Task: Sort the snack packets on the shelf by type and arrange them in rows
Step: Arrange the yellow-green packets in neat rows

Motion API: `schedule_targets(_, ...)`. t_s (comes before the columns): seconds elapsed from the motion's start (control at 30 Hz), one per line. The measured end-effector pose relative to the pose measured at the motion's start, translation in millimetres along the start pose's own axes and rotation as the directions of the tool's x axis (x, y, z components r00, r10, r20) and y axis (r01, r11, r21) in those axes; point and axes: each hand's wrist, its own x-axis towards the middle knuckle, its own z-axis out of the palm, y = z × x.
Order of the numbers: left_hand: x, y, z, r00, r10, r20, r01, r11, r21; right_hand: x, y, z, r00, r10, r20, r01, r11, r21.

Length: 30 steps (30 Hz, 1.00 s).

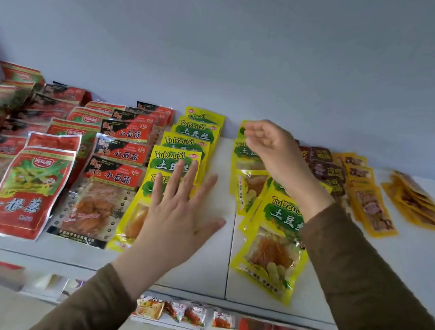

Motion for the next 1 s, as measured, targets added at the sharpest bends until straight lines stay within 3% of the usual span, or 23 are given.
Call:
schedule_targets(0.2,5.1,60.2,6.9,0.966,0.240,0.095,-0.230,0.968,-0.102,-44.3,37.7,-75.7,0.970,0.225,-0.088,-0.239,0.945,-0.222)
schedule_targets(0.37,-4.3,113.7,29.0,0.945,0.300,0.132,-0.290,0.953,-0.093,-70.8,65.7,-97.4,0.951,0.279,-0.133,-0.308,0.890,-0.336)
schedule_targets(0.6,-2.5,165.1,54.6,0.987,0.105,0.124,-0.106,0.994,0.002,-62.0,85.1,-99.6,0.952,0.305,0.040,-0.283,0.918,-0.277)
schedule_targets(0.77,-4.8,175.3,59.8,0.998,-0.028,0.056,0.028,1.000,0.000,-49.2,92.5,-85.8,0.956,0.239,0.170,-0.212,0.963,-0.163)
schedule_targets(0.9,-5.2,173.8,58.5,0.991,-0.128,0.036,0.127,0.991,0.038,-46.2,96.9,-66.2,0.990,0.112,0.080,-0.074,0.923,-0.377)
schedule_targets(1.0,-4.5,170.0,57.5,0.985,-0.167,0.040,0.166,0.986,0.034,-43.1,98.4,-59.5,0.992,0.100,0.075,-0.059,0.903,-0.426)
